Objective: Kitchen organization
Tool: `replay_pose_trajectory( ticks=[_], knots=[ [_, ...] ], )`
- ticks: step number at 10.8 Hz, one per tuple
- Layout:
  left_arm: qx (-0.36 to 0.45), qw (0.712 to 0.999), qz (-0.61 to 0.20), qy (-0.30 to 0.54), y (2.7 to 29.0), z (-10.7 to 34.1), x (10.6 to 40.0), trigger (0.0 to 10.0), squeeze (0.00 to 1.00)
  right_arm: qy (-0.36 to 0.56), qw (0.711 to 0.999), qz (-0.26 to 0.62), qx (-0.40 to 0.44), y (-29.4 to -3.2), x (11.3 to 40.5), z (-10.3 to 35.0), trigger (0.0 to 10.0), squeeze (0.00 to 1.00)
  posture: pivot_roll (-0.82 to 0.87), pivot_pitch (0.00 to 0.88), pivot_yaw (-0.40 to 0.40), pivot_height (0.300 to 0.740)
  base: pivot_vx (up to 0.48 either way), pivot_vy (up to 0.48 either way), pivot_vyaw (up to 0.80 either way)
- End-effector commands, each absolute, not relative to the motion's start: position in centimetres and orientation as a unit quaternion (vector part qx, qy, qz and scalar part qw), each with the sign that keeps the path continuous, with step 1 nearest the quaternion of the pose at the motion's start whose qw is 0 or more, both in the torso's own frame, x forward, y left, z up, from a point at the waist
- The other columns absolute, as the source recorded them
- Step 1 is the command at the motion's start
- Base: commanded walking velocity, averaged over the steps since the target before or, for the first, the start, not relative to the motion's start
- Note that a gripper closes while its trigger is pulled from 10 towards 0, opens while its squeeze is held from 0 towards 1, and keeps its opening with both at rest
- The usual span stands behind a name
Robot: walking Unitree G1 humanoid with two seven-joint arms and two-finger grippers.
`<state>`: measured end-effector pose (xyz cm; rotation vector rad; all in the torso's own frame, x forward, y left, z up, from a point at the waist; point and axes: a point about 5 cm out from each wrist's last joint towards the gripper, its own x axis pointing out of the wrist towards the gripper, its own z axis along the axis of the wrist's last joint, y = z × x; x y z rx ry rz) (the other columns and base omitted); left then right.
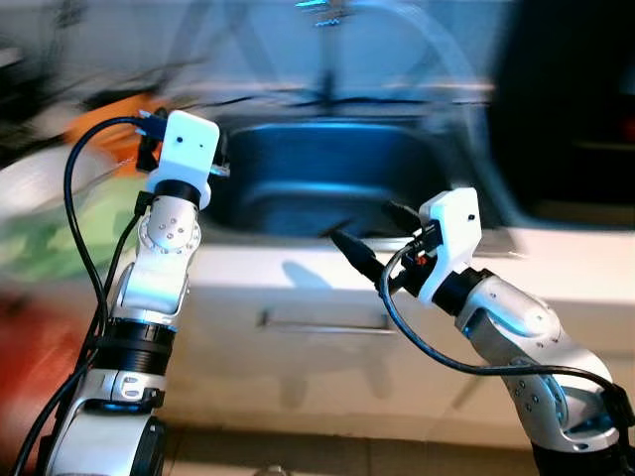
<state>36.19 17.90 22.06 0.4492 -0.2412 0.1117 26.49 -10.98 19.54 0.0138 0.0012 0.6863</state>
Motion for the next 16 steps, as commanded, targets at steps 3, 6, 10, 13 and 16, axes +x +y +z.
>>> replay_pose_trajectory(
  ticks=[3, 6, 10, 13, 16],
  knots=[
    [0.23, 0.964, 0.077, -0.114, 18.6, 22.1, 36.1, 10.0, 0.0, -0.015, 0.94, 0.34, 0.007, -10.7, 26.4, 20.1, 10.0, 0.0, 0.04, 0.029, 0.056, 0.74, 0.0, 0.0, 0.7],
    [0.242, 0.962, 0.08, -0.102, 18.7, 21.9, 36.5, 10.0, 0.0, -0.013, 0.942, 0.334, 0.007, -10.8, 26.5, 20.1, 10.0, 0.0, 0.04, 0.032, 0.056, 0.74, 0.0, 0.0, 0.0],
    [0.25, 0.964, 0.059, -0.064, 18.8, 20.3, 37.4, 10.0, 0.0, -0.014, 0.937, 0.349, 0.017, -10.0, 26.5, 20.5, 10.0, 0.0, 0.04, 0.046, 0.051, 0.74, 0.0, 0.0, 0.0],
    [0.251, 0.964, 0.064, -0.057, 19.3, 19.9, 38.0, 10.0, 0.0, -0.024, 0.917, 0.39, 0.079, -7.9, 25.9, 22.0, 10.0, 0.0, 0.02, 0.078, 0.046, 0.74, 0.0, 0.0, 0.0],
    [0.259, 0.961, 0.072, -0.062, 19.6, 20.1, 38.3, 10.0, 0.0, -0.026, 0.904, 0.419, 0.087, -6.4, 25.3, 22.5, 10.0, 0.0, 0.02, 0.105, 0.038, 0.74, 0.0, 0.0, 0.0]
  ],
)
